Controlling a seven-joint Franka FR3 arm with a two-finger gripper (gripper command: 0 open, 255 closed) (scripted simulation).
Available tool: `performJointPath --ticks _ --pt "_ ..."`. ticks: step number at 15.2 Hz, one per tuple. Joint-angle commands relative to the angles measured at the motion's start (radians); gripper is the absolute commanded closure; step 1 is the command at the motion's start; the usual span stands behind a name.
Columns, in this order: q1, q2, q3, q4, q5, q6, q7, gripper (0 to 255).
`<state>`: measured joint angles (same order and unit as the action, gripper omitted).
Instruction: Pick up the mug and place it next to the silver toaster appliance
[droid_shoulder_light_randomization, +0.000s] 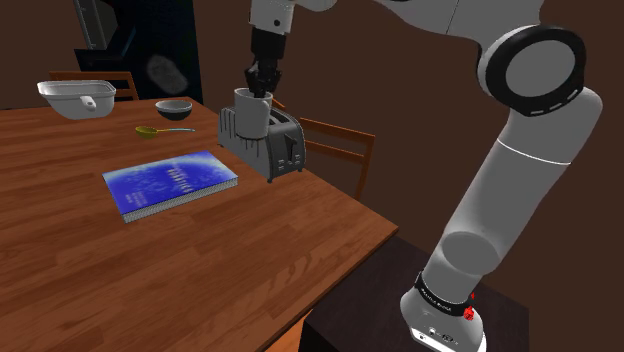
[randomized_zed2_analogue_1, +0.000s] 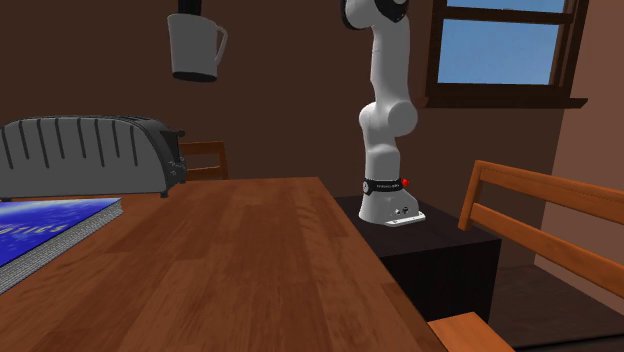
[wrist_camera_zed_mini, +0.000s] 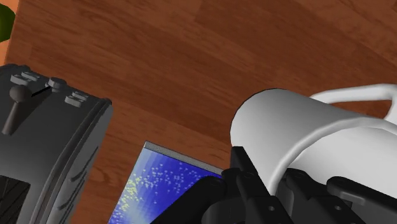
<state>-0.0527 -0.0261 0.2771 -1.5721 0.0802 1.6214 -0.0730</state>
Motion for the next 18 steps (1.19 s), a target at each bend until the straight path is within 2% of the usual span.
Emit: performJointPath --ticks 1,6,10,18 --pt "-0.021 0.015 -0.022 0.019 -0.002 -0.008 -0.044 255" --pt "-0.075 0.069 -0.075 0.086 -0.006 -0.030 -0.150 255" --pt "-0.123 0.141 -0.118 0.179 -0.010 -0.060 -0.240 255" --pt "-0.125 0.108 -0.119 0.027 -0.004 0.059 -0.252 255"
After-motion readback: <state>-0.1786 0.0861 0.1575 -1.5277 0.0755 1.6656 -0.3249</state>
